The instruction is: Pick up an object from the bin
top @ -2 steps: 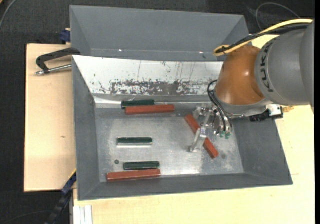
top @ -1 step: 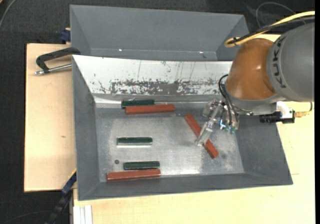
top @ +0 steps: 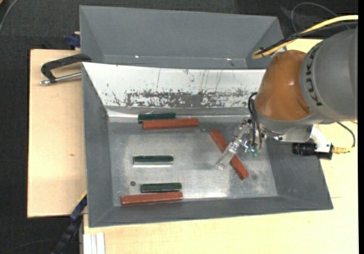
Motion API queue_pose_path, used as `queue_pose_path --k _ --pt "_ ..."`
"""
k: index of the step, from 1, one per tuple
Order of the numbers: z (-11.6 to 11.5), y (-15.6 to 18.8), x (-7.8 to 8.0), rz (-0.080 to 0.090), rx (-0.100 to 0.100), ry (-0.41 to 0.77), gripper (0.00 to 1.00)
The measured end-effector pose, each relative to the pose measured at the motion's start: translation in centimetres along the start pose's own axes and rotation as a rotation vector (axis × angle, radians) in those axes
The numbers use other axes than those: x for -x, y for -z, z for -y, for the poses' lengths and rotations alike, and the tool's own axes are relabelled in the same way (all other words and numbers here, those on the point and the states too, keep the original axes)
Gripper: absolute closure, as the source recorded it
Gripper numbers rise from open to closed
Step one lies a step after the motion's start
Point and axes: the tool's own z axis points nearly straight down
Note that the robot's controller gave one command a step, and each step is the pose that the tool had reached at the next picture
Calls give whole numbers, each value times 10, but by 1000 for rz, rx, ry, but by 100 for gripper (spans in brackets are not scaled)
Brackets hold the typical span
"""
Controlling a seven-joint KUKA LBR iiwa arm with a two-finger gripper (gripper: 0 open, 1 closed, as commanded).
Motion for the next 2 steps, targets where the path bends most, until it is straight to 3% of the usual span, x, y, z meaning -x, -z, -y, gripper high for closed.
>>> queue_pose_path --k 1,2 --pt "16 -31 -1 -1 -2 -327 0" --pt "16 -31 0 1 -1 -325 0"
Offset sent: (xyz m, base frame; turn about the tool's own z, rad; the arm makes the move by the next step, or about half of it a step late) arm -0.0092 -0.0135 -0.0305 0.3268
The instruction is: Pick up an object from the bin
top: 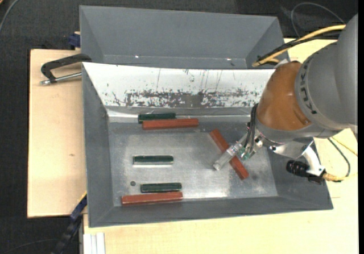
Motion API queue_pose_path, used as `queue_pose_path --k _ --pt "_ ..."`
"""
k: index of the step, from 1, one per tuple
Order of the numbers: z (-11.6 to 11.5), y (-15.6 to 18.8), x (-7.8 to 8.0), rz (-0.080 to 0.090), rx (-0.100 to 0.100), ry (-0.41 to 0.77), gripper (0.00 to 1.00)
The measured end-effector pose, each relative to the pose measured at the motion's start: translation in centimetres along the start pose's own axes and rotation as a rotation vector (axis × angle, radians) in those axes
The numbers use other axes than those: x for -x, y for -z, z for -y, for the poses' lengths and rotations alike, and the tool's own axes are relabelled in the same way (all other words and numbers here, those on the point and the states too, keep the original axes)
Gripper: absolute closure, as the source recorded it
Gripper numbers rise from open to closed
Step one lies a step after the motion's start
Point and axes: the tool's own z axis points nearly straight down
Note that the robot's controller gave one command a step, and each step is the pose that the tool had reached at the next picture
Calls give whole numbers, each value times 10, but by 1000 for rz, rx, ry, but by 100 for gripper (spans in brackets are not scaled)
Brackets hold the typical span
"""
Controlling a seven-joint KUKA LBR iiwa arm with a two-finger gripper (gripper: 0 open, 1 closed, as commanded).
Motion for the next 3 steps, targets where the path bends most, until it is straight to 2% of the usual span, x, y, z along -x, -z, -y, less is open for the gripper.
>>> queue_pose_path --k 1,2,3 --pt "0 0 0 0 0 0 100" --pt "-2 80 1 10 9 3 100" --pt "-4 115 2 7 7 5 100"
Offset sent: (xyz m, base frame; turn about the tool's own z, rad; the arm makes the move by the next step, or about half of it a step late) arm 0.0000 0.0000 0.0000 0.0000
